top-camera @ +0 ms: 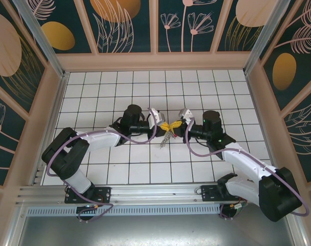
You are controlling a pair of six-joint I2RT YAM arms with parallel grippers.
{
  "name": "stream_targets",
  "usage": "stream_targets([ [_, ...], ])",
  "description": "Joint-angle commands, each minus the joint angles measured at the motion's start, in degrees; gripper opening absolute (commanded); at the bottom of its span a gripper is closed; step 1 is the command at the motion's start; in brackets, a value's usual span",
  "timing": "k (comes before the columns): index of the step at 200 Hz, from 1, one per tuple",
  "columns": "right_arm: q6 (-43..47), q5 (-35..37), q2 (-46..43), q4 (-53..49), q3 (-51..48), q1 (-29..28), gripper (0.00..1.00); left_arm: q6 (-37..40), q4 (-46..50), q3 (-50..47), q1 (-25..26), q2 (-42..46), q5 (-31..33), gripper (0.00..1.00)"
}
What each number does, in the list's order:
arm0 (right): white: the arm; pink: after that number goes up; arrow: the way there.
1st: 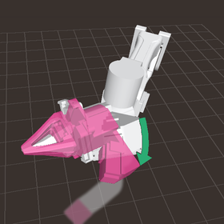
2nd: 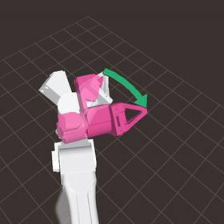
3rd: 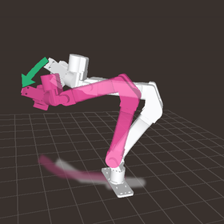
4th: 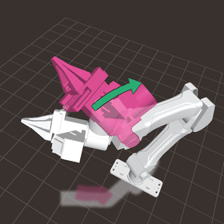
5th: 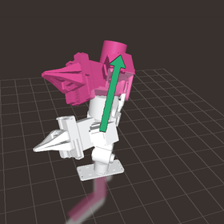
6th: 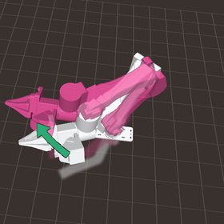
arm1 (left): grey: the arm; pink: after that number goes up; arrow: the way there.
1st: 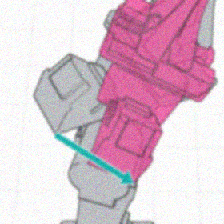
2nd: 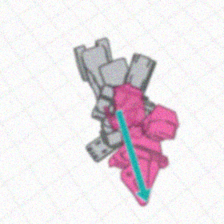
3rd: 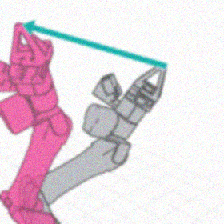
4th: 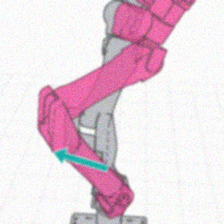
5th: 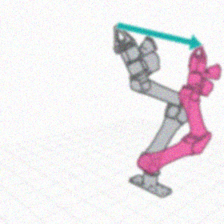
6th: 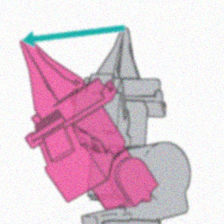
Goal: Put the keys on the keyring
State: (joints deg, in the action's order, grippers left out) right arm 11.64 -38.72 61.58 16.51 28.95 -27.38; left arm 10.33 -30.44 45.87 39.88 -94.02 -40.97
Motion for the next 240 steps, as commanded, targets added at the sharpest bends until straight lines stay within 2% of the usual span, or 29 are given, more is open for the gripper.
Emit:
stream_targets([
  [1, 0.62, -2.42, 0.17, 2.6, 2.6, -0.38, 0.0, 1.6, 0.99, 1.78, -0.22, -0.73, -1.67, 0.19],
  [48, 0.74, -2.42, 0.22, 2.39, 2.61, -0.67, 0.0, 4.21, 3.27, 2.34, -0.23, -0.4, -2.33, 0.15],
  [66, 0.71, -1.92, 0.13, 2.14, 2.52, -0.69, 0.0, 4.34, 2.99, 2.3, -0.15, -0.2, -2.37, 0.1],
  [81, 0.29, 0.25, -0.55, 1.3, 2.15, -0.67, 0.0, 4.0, 2.46, 2.31, -0.22, -0.2, -2.28, 0.0],
  [108, -1.31, 5.29, -3.42, 2.37, -1.45, -0.52, 0.0, 0.29, -3.8, 0.05, -0.22, 0.4, -1.79, 0.0],
  [148, -3.42, 7.74, -4.26, 1.95, -3.1, 0.12, 0.0, -4.99, -12.54, -3.39, -0.21, 0.68, -1.61, 0.0],
  [202, -3.78, 1.81, -1.94, 6.58, -1.25, 0.06, 0.0, -4.75, -12.02, -3.25, -0.22, 0.66, -1.99, 0.0],
  [240, -3.49, -0.72, -1.69, 8.01, -0.53, -0.33, 0.0, -3.66, -9.57, -2.24, -0.22, 0.5, -2.0, 0.09],
])
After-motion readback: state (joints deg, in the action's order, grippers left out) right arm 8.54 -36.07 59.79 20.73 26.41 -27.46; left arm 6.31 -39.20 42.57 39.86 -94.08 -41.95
